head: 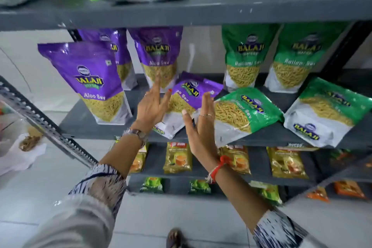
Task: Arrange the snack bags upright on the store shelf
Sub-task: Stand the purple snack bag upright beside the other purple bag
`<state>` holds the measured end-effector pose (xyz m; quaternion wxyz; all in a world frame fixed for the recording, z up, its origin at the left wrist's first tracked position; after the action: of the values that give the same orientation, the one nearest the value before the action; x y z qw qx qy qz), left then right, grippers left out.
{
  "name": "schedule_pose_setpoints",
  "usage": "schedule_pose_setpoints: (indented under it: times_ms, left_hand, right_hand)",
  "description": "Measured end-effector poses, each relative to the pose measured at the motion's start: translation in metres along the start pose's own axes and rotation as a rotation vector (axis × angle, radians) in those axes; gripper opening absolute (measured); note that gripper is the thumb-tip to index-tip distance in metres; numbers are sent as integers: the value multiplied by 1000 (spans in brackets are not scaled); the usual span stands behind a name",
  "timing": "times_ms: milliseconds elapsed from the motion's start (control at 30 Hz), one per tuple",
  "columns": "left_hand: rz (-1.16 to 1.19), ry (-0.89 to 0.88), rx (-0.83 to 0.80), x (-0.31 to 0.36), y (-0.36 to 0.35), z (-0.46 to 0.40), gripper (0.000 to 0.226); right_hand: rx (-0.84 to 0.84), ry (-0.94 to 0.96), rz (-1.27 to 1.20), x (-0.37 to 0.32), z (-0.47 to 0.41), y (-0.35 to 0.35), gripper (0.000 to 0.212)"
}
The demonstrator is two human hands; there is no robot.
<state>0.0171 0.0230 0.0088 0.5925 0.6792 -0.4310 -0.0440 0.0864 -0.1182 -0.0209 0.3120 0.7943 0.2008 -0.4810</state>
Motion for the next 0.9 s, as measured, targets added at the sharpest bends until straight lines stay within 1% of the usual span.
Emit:
schedule_pose_setpoints:
  times_ms: [33,67,167,233,300,367,433,500,533,633,700,733,800,833,900]
  left_hand:
    - [-73,41,-67,-9,-5,-8,62]
    - [-133,50,-118,-14,-8,-15,61]
    - [-179,111,-328,-42,-23,-38,68]
    - [-124,224,-408,-58,-31,-46,64]
    - [20,345,-437,-74,-37,-56,53]
    - [235,396,-457,-80,-42,-63,45]
    - [419,412,-462,-77,-43,-65,37]
    - [506,409,-469,-75,-45,-66,35]
    - [534,415,-467,-76,-45,-65,35]
    - [638,482,-419,-84,-48,-60,35]
    - [803,561,-378,-87,-50,-50,31]
    - [860,577,-361,-85,-48,-44,25]
    - [923,559,-335,-78,-41,-29,30]
    - [933,537,-323,-72,-36,-21,29]
    - [988,497,-274,-71,-29,-4,17]
  right_hand:
    - [-5,-99,-94,6,2,-12,71]
    - [-14,-176,-135,8,1,-21,67]
    - [29,-463,-270,29,-4,-49,48]
    - [74,-674,-378,48,-14,-65,47]
    - [130,-818,-479,70,-26,-82,48]
    - [230,-849,-520,100,-34,-93,38]
    - [328,-863,-517,98,-37,-89,25]
    - [417,-906,-567,87,-37,-84,26]
    - [434,-938,-608,86,-36,-82,27]
    - [410,-1040,-748,89,-29,-76,22]
    - [403,-1027,-814,90,-25,-71,11]
    - [400,-1004,-848,92,-23,-70,11]
    - [385,-953,-897,93,-20,-67,25]
    - [376,-934,-902,91,-18,-64,24]
    - [331,-902,-900,86,-15,-59,12]
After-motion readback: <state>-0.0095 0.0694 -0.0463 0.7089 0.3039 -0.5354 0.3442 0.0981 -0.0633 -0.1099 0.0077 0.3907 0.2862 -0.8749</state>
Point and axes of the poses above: each hand's wrist, its own z-axis away from the middle knuckle, its own y-axis out of the back of the hand, x = y × z, the point moved 3 cm from there along -z, towards the middle knuckle, and after that the axes turned 1 degree about -z, right-handed, at the moved point
